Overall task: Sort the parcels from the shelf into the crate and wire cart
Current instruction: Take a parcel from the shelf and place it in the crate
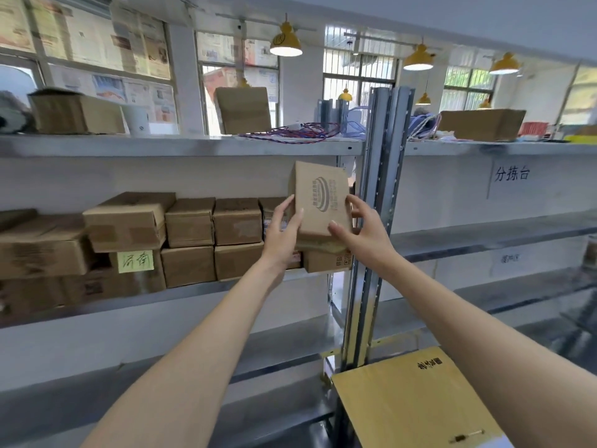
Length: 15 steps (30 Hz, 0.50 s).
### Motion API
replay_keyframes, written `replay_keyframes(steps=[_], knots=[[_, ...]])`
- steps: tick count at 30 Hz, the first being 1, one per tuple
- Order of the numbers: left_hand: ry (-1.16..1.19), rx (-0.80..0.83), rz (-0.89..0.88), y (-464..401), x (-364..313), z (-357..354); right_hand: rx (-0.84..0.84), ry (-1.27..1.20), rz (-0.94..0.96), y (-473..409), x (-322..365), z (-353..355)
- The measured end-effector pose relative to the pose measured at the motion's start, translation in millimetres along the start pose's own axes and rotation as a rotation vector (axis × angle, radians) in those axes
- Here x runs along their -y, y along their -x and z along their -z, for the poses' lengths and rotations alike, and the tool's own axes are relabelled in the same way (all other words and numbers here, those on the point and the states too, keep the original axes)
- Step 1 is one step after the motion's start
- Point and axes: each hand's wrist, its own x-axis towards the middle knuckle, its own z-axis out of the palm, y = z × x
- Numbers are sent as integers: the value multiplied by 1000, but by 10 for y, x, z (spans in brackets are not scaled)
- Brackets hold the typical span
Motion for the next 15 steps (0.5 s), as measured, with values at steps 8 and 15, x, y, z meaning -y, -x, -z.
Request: replay_keyframes(steps=[8,15], knots=[[-49,-68,-92,312,-275,519,146,-21,76,57,368,-234],[-94,-244,1,412,-518,1017,309,-94,127,19,832,-683]])
